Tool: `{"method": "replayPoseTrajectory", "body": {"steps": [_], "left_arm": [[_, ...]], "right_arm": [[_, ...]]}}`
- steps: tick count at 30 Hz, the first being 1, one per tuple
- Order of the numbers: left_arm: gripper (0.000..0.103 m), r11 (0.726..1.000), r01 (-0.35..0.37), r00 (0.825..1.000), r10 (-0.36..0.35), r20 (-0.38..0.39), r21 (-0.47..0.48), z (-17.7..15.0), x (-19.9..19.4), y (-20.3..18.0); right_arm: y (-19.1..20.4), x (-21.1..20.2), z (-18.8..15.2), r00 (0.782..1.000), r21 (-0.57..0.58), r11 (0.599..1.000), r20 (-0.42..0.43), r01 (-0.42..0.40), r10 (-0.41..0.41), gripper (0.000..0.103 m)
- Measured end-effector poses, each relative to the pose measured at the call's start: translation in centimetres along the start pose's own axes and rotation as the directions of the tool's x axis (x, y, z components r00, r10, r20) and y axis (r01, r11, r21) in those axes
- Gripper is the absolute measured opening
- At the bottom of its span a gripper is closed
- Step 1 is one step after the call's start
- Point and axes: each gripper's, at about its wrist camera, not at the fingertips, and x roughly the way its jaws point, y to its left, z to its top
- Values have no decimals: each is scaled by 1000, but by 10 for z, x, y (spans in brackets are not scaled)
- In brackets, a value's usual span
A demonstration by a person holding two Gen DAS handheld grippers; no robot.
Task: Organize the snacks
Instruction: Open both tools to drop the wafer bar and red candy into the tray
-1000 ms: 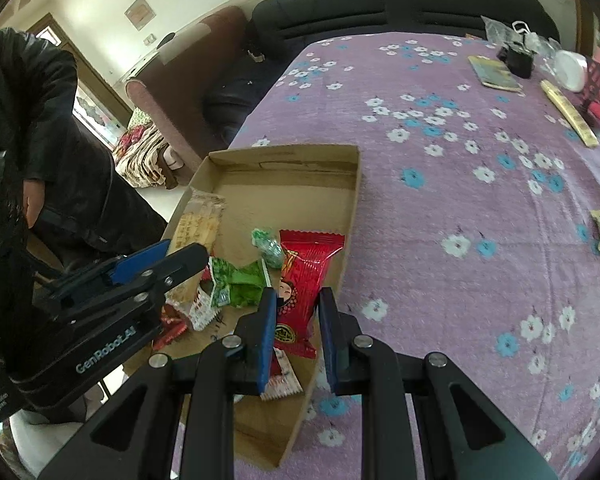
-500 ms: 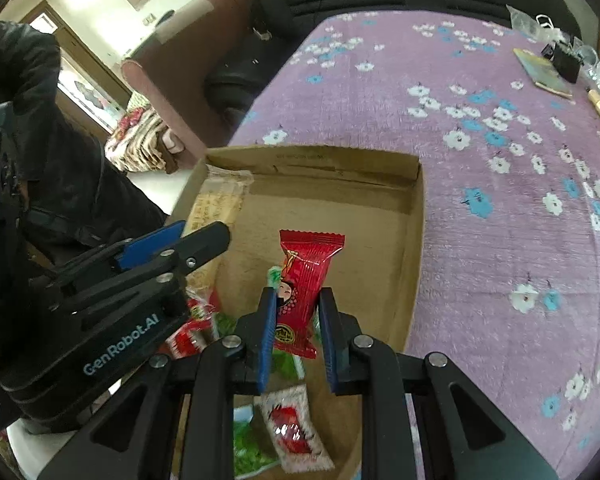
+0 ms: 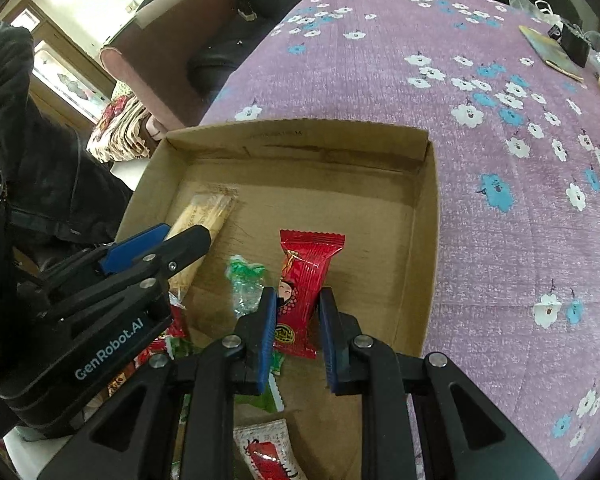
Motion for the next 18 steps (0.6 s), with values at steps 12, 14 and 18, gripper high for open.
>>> {"method": "replayPoseTrajectory", "body": {"steps": [12,14,18], "left_arm": [[58,1000,-8,999,8,40,3,2,-23,-6],[59,1000,-10,998,10,56,8,1,-33,-10],[65,1000,-26,996,24,89,16,-2,-55,-18]], "right_arm": [[7,-13,1,999,-40,999,36,-10,11,21],[6,-18,2,999,-39,999,45,-14,15,21],[6,-32,-5,997,-47,999,67,-20,23,21]]}}
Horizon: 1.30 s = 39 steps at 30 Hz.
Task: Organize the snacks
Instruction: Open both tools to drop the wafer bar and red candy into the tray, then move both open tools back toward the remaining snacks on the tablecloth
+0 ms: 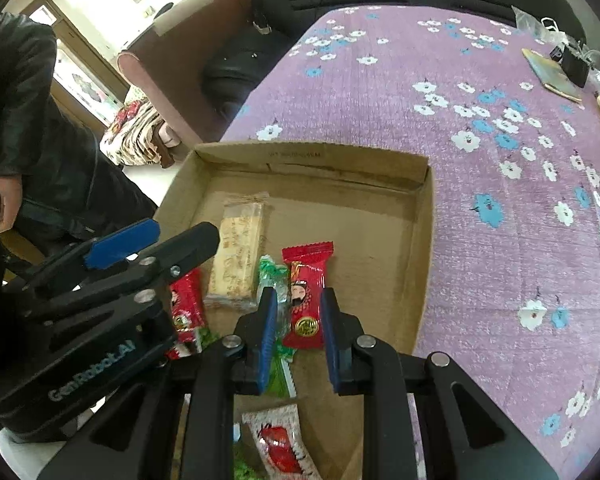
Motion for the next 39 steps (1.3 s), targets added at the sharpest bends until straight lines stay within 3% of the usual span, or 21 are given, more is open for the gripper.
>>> {"method": "replayPoseTrajectory", "body": {"steps": [5,10,17,28,39], "left_arm": [[66,999,-31,999,31,34,-7,-5,-31,-6],[74,998,-62,996,61,67,10,-15,-56,-16],[76,998,-35,997,30,67,61,-28,-72,-44],[76,985,-20,999,15,29,174,-42,-70,-135],[76,976,13,1000,-10,-13,218,-54,-53,-243]], "right_arm": [[-1,-21,-12,1000,13,1000,28,-8,8,21],[-9,-46,-27,998,44,999,60,-15,12,21],[-33,-66,-50,997,106,994,70,4,-11,22],[-103,-99,-85,997,193,981,79,-1,-15,22],[-211,-143,-113,996,260,965,69,35,-55,23]]}}
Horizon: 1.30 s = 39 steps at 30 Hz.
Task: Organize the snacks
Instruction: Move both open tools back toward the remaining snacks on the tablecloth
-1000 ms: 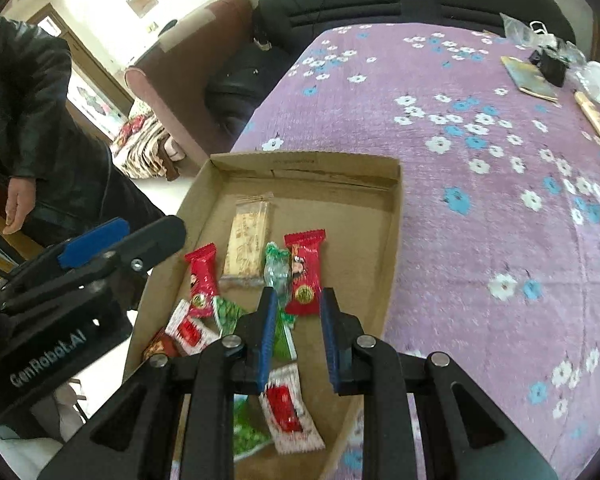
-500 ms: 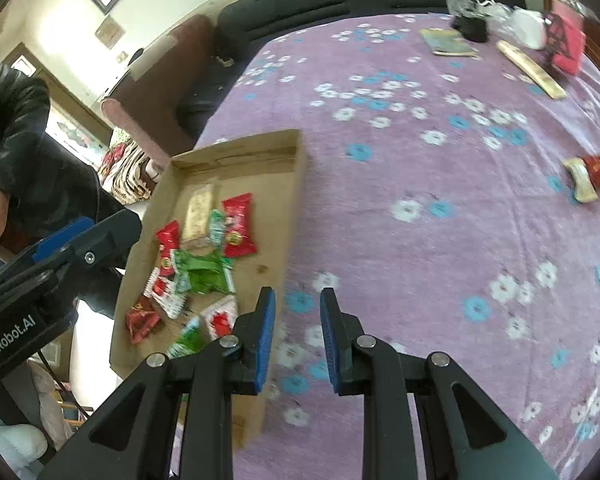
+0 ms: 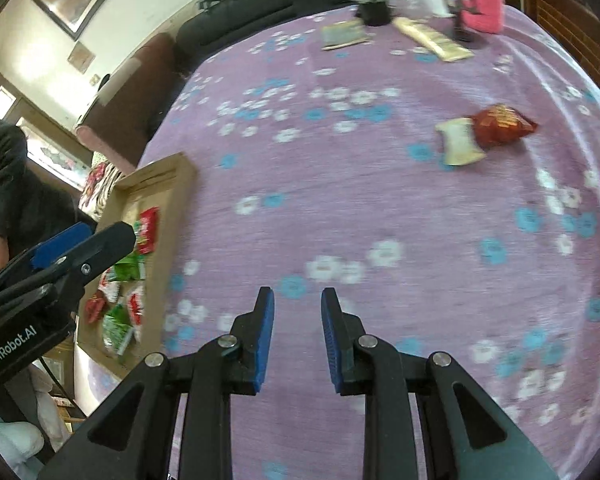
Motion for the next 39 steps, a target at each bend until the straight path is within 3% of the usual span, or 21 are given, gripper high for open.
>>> {"method": "replayPoseTrajectory", "body": {"steps": [10,13,17,20,23,25,28,31,34,36,39], "left_arm": [[76,997,69,997,-70,-31,-15,11,13,-57],[75,983,150,988,-154,-21,-108,6,-5,-48],[76,950,197,980,-199,20,-243,-17,-40,-20],[77,933,147,988,-155,0,-327,-38,-59,0],[77,928,37,999,-39,2,-371,-60,-80,20],[77,922,-55,998,55,-12,-384,-70,-91,30],[77,907,-123,991,131,-8,-403,-77,-103,42],[77,897,-139,985,167,32,-419,-83,-116,51],[78,895,-104,989,141,54,-434,-80,-119,57],[78,899,-55,992,97,77,-435,-77,-118,58],[78,920,-79,992,112,64,-384,-68,-106,47]], "right_arm": [[-79,-26,15,1000,53,998,9,20,-21,24],[-88,-28,24,1000,32,999,4,-1,1,24],[-82,-13,33,999,-44,999,-43,-14,13,24],[-55,10,34,994,-137,990,-108,-39,24,24],[-15,32,35,983,-210,973,-173,-97,61,24],[18,41,32,975,-263,953,-197,-152,101,24],[59,45,22,961,-321,919,-224,-228,160,23],[78,50,12,956,-369,895,-239,-252,171,23],[81,51,6,957,-383,890,-241,-247,162,23],[77,48,6,959,-379,894,-238,-238,154,23],[64,40,14,968,-365,906,-206,-215,147,23]]}}
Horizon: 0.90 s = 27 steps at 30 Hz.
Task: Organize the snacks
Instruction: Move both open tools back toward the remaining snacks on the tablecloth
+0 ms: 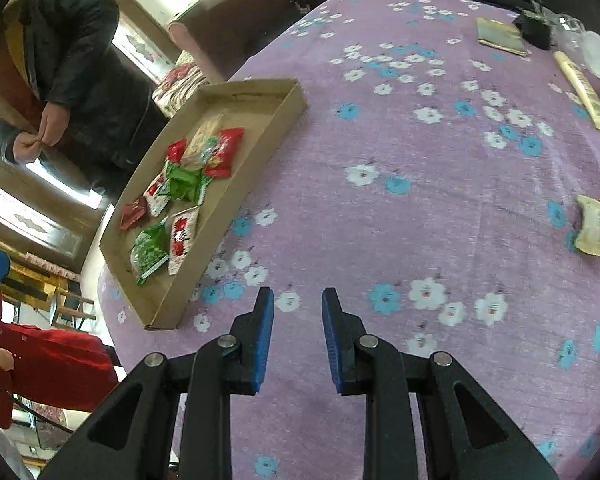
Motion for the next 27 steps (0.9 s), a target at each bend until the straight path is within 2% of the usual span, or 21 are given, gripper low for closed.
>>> {"method": "replayPoseTrajectory", "body": {"steps": [4,8,11,13,16,18,19,21,23,27], "left_arm": [[78,994,85,996,-85,-10,62,5,18,-22],[78,976,132,991,-129,-32,171,13,38,-56],[78,951,195,981,-190,-45,238,20,49,-80],[78,939,222,975,-220,-37,262,24,51,-90],[80,917,295,955,-287,-67,270,28,63,-97],[80,898,374,926,-348,-145,230,29,83,-101],[80,893,391,918,-360,-167,223,27,91,-104],[79,892,366,926,-323,-193,264,21,108,-117],[79,882,370,924,-317,-215,293,15,124,-130],[75,869,379,919,-313,-240,319,8,146,-147]], "right_arm": [[-30,-14,-3,998,84,996,47,38,-42,24],[-69,-37,-22,991,200,976,85,83,-102,24],[-96,-62,-44,978,291,947,115,137,-176,24],[-112,-82,-61,961,359,916,136,179,-241,24],[-131,-103,-82,944,438,874,143,210,-298,24],[-145,-115,-94,933,486,844,142,227,-332,24],[-152,-118,-99,927,506,830,138,236,-348,24],[-169,-124,-104,923,550,801,132,234,-361,24],[-183,-127,-102,922,582,782,134,223,-363,24],[-206,-122,-80,932,615,774,171,152,-320,24]]}}
